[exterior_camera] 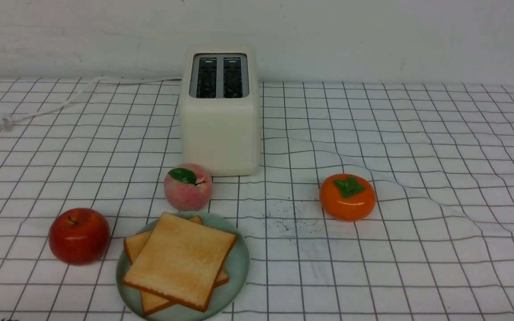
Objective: Take toasted bread from bread machine on white checkered table place on plate.
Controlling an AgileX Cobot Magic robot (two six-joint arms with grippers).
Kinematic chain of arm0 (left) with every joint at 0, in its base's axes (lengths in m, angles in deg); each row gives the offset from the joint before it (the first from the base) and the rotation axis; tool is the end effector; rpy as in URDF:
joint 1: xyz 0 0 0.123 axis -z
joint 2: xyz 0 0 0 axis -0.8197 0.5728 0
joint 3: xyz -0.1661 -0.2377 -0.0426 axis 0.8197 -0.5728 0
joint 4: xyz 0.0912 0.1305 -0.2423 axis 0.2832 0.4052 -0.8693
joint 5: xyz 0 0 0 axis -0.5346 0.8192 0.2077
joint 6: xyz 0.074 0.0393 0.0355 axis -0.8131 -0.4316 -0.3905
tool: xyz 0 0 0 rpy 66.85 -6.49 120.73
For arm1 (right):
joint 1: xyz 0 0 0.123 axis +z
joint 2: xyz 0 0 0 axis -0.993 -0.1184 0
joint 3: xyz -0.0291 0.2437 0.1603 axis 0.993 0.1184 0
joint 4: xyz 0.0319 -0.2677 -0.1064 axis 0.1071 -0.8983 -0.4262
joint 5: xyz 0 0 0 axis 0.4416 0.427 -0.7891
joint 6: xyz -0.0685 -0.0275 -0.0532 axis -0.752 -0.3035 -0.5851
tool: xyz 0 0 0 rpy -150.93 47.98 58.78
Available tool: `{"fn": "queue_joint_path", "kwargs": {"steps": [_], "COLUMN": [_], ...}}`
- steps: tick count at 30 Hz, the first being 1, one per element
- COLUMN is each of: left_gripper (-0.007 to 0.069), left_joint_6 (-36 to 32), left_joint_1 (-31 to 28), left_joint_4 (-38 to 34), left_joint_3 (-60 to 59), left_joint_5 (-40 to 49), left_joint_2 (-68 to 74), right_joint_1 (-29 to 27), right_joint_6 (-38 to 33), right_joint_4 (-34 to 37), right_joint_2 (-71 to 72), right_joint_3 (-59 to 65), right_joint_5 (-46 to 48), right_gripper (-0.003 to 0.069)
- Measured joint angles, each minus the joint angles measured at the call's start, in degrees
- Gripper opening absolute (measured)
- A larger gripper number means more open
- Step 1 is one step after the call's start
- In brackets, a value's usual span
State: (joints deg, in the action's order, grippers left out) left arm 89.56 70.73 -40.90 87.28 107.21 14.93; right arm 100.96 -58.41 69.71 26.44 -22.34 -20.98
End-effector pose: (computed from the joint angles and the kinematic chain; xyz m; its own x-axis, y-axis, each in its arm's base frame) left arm 0.0723 -0.0297 0.2218 -0.2571 -0.2912 -0.9215 0.2914 0.8858 -0.3612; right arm 0.0467 0.0250 0.2605 -0.4595 0.3415 -0.8199 -0.2080 0.8561 0.4731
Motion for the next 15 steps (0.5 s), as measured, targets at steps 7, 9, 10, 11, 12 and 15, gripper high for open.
{"fn": "queue_joint_path", "kwargs": {"steps": [7, 9, 10, 11, 12, 15], "left_gripper": [-0.0013, -0.0013, -0.0013, -0.0013, -0.0013, -0.0013], "left_joint_6": [0.0, 0.0, 0.0, 0.0, 0.0, 0.0], "left_joint_1": [0.0, 0.0, 0.0, 0.0, 0.0, 0.0], "left_joint_4": [0.0, 0.0, 0.0, 0.0, 0.0, 0.0], "left_joint_3": [-0.75, -0.75, -0.8, -0.8, -0.8, -0.8], "left_joint_5": [2.0, 2.14, 2.14, 2.27, 2.38, 2.68], "left_joint_2": [0.0, 0.0, 0.0, 0.0, 0.0, 0.0], "right_joint_1": [0.0, 0.0, -0.07, -0.69, -1.98, -7.03], "right_joint_6": [0.26, 0.32, 0.24, -0.25, -1.51, -5.53], "right_joint_4": [2.58, 1.78, 1.01, 0.15, -1.0, -3.54], "right_joint_2": [0.0, 0.0, 0.0, 0.0, 0.0, 0.0], "right_joint_3": [4.4, 5.07, 5.66, 6.48, 7.51, 10.9], "right_joint_5": [-0.52, -1.84, -3.61, -5.99, -8.56, -14.74], "right_gripper": [0.0023, 0.0025, 0.0025, 0.0026, 0.0026, 0.0026]}}
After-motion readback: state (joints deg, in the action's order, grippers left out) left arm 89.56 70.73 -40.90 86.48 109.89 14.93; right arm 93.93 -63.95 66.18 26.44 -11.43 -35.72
